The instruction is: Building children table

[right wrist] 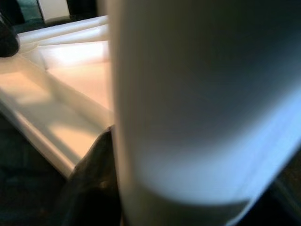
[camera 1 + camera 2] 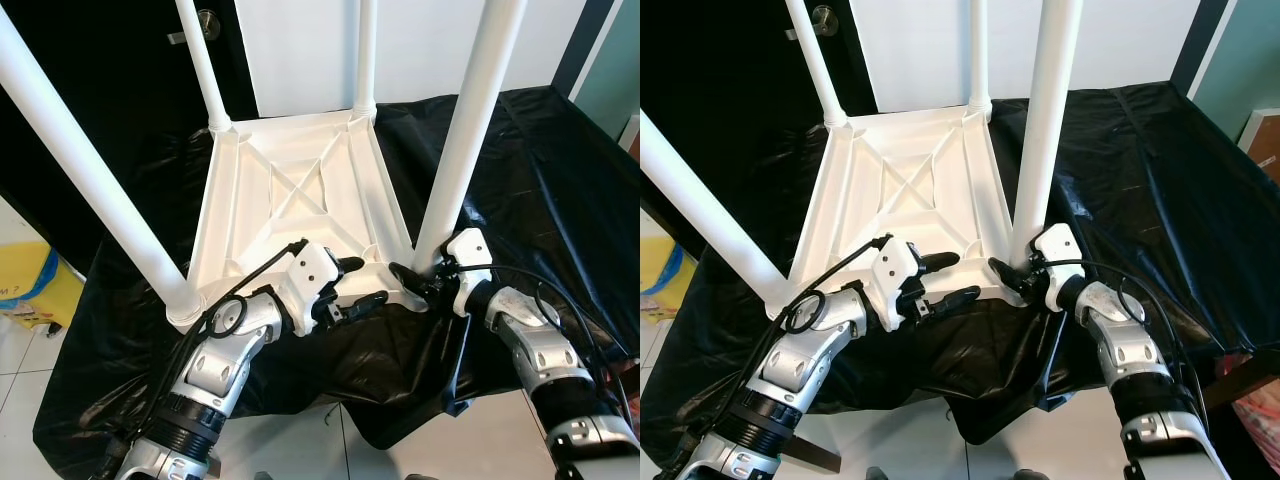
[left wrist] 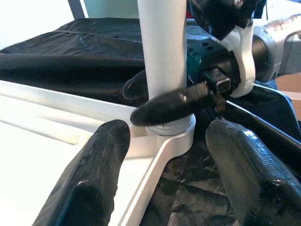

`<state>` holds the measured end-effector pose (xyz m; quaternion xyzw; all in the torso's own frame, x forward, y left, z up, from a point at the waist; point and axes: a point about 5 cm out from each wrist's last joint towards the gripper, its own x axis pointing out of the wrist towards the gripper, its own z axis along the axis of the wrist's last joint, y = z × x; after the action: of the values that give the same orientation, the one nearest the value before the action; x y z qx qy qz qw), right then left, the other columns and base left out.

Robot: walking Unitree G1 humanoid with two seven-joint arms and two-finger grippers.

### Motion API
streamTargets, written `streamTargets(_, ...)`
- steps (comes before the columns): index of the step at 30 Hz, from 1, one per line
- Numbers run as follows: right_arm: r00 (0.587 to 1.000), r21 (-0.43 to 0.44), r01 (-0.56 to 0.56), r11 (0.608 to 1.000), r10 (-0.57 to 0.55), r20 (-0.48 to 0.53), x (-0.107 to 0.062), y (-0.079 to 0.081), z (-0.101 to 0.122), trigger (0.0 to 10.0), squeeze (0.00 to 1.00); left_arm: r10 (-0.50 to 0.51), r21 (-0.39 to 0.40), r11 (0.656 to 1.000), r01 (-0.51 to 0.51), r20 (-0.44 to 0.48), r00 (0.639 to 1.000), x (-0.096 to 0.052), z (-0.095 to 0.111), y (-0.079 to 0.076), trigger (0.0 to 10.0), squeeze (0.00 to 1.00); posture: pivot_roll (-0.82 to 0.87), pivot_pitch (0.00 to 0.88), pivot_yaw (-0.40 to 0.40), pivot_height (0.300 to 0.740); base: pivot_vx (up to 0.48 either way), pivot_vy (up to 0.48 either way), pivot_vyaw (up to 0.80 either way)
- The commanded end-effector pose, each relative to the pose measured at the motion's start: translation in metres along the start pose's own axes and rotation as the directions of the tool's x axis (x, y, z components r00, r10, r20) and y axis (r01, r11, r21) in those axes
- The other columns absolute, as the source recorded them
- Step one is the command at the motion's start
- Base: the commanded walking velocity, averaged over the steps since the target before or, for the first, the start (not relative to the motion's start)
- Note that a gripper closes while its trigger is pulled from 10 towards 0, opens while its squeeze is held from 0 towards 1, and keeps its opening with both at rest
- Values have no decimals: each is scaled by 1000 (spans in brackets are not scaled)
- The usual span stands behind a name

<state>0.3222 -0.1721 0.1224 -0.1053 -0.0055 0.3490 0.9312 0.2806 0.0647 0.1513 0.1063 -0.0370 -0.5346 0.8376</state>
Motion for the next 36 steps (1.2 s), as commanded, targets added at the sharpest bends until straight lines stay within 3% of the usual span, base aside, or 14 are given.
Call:
streamTargets(1,999,-6,-21,1000,21,-26,1,2,-5,0,0,6,5,1000,-6,1,1000,-1,2,2,10000,0,-99,42,62,740,0,0,0)
streamTargets(10,999,13,23,1000,-23,-30,-3,2,-9,0,0,13,0,1000,-13,1,1000,-3,1,0,10000,0,-102,50,53,740,0,0,0)
streamTargets(11,999,22,35,999,-34,-27,-4,2,-9,4667,0,13,-2,1000,-13,1,1000,-3,1,0,10000,0,-106,52,52,740,0,0,0)
streamTargets(12,999,32,46,998,-45,-18,-4,4,-9,10000,0,14,-3,1000,-14,1,1000,-3,1,-1,10000,0,-107,56,49,740,0,0,0)
streamTargets(20,981,59,193,980,-194,12,-8,12,-10,10000,0,16,-21,1000,-16,7,1000,-2,1,-6,10000,0,-109,78,46,740,0,0,0)
streamTargets(22,953,62,301,951,-301,-17,-12,13,-14,10000,0,14,-27,1000,-14,3,1000,-3,-1,-8,10000,0,-114,85,44,740,0,0,0)
streamTargets(23,953,62,301,951,-301,-17,-12,13,-14,10000,0,14,-27,1000,-14,3,1000,-3,-1,-8,10000,0,-114,85,44,740,0,0,0)
streamTargets(24,928,77,372,925,-370,-33,-15,16,-17,10000,0,13,-32,999,-13,0,1000,-4,-3,-9,10000,0,-116,87,43,740,0,0,0)
streamTargets(28,913,91,407,909,-405,-38,-16,20,-18,10000,0,14,-35,999,-14,-3,1000,-4,-4,-10,10000,0,-116,87,43,740,0,0,0)
streamTargets(32,817,170,575,800,-571,-80,-14,43,-23,10000,0,14,-41,999,-14,1,1000,-1,-4,-11,10000,0,-130,93,38,740,0,0,0)
streamTargets(36,776,189,629,754,-624,-93,-11,51,-23,10000,0,13,-43,999,-13,5,1000,0,-3,-12,10000,0,-130,94,37,740,0,0,0)
